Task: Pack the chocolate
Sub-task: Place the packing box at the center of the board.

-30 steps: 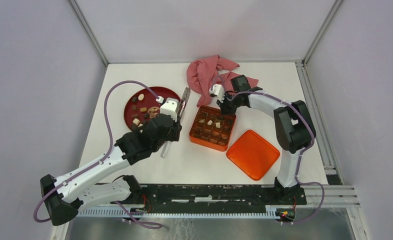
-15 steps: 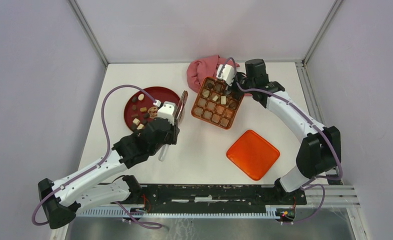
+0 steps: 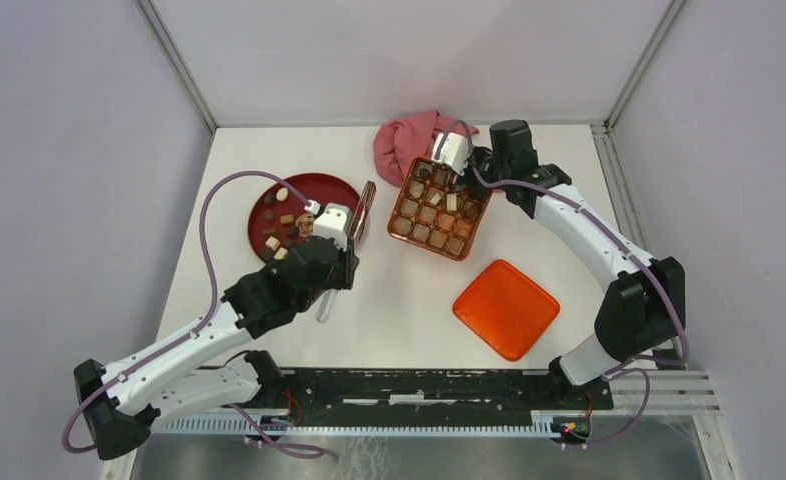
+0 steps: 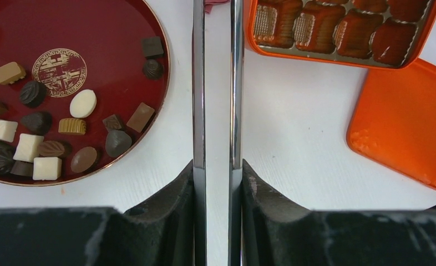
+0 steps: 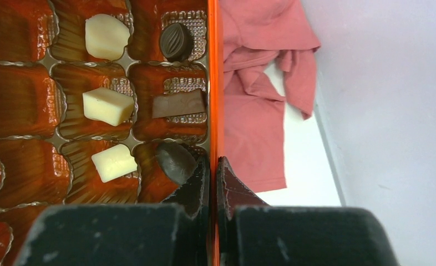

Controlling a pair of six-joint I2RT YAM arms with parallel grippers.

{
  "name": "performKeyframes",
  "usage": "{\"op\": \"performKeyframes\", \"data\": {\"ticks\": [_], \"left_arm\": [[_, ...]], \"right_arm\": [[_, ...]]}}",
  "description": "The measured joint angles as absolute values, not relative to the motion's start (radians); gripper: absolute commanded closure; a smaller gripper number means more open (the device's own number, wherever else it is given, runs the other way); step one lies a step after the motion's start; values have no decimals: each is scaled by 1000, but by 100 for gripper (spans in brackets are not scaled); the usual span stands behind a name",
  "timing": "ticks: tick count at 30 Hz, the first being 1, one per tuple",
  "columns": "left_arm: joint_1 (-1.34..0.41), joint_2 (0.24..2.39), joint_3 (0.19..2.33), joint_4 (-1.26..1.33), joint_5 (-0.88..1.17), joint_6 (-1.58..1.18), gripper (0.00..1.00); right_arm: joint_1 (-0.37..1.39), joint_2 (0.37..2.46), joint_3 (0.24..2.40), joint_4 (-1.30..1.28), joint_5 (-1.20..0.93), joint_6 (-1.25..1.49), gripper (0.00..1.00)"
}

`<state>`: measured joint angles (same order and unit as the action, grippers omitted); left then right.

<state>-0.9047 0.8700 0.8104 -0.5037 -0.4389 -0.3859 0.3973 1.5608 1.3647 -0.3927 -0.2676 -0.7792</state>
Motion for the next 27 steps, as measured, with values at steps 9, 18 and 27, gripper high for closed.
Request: {"op": "performKeyframes", "data": {"ticks": [9, 18, 27], "left_arm": [[-867, 912, 798, -511, -359, -405, 65], [-592, 917, 775, -527, -146, -404, 65], [-451, 1035, 789, -634, -49, -404, 65]], "right_arm": [[347, 1722, 1310, -352, -415, -679, 100], [304, 1910, 1320, -353, -473, -599, 97], [303, 1914, 1320, -346, -500, -571, 64]]}}
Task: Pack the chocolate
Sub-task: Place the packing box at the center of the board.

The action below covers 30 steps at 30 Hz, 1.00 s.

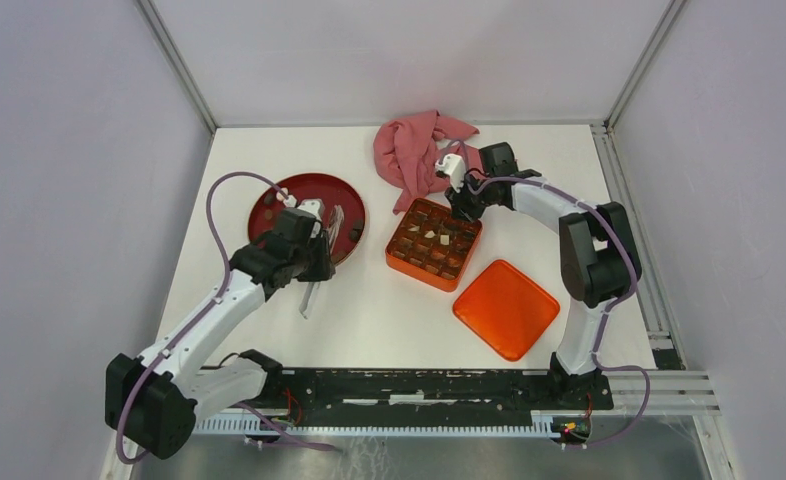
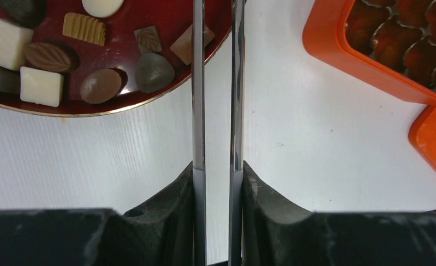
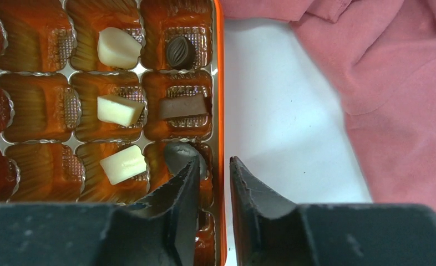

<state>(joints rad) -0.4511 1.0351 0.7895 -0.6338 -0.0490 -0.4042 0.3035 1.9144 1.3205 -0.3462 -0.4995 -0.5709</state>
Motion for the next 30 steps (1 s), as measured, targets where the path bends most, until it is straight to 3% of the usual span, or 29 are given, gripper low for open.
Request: {"op": "performKeyframes", "data": {"ticks": [7, 15, 20, 30], "left_arm": [[-397, 1136, 905, -746, -23, -403, 62], [-364, 1333, 1083, -832, 52, -358, 63], [-348, 1430, 1134, -853, 88, -305, 62], [-324, 1556, 1224, -867, 115, -253, 61]], "right_arm": [[267, 1866, 1333, -376, -524, -567, 45], [240, 1548, 1292, -360, -650, -551, 31], [237, 1332, 1082, -242, -741, -527, 30], [183, 1385, 1022, -230, -817, -511, 31]]}}
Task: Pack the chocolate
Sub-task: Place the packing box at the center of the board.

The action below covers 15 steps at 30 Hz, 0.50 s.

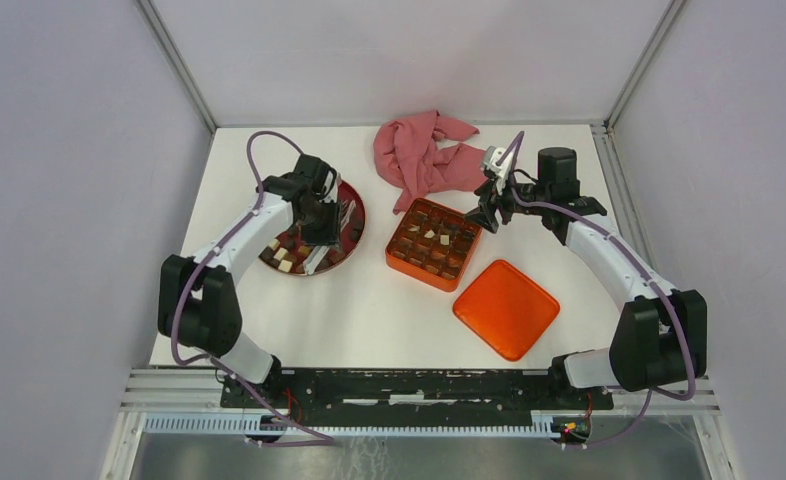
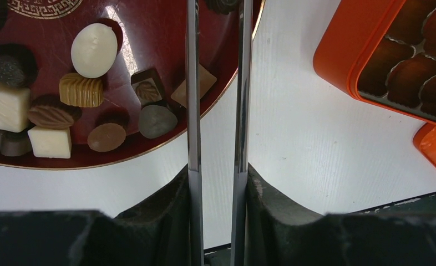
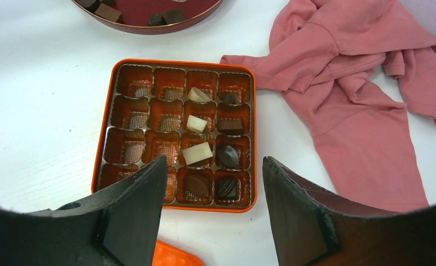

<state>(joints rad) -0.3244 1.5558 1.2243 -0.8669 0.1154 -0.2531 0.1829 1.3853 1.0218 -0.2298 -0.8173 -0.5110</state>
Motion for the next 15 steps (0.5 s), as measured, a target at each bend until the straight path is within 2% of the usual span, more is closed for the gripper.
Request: {"op": "performKeyframes", "data": {"ticks": [15], "left_arm": [[-322, 1644, 1278, -900, 126, -207, 59]], "right_arm": [[180, 1411, 1022, -231, -838, -521, 31]]}}
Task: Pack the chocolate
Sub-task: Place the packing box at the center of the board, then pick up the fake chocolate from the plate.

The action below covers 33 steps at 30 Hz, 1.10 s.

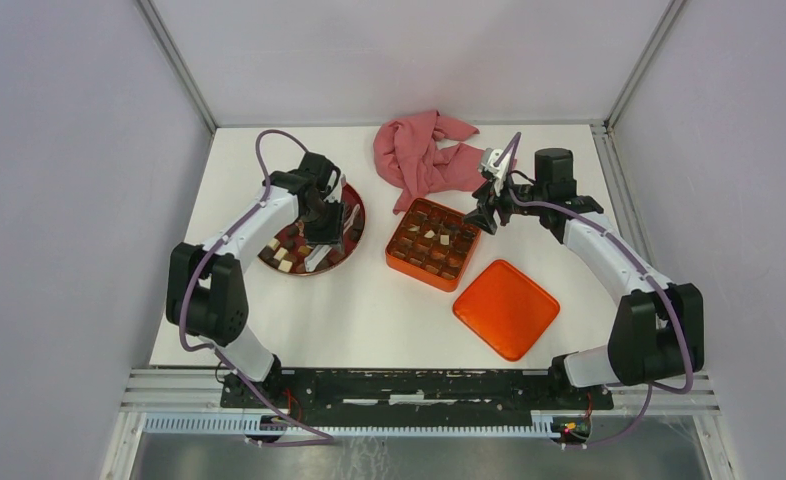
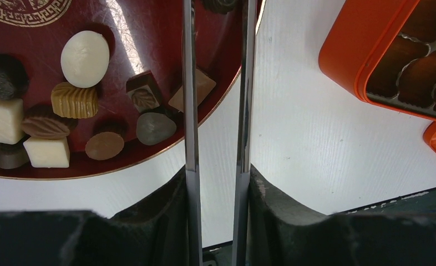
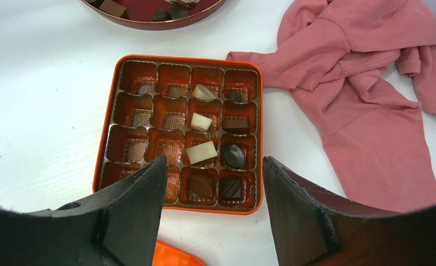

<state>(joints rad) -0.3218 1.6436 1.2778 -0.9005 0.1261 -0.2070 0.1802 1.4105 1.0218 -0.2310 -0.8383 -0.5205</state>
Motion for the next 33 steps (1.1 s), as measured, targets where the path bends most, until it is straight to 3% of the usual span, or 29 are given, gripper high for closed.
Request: {"op": "performKeyframes", "data": {"ticks": [33], "left_arm": [[-351, 1660, 1283, -951, 133, -206, 54]], "right_arm": [[178, 1439, 1022, -250, -855, -532, 31]]}}
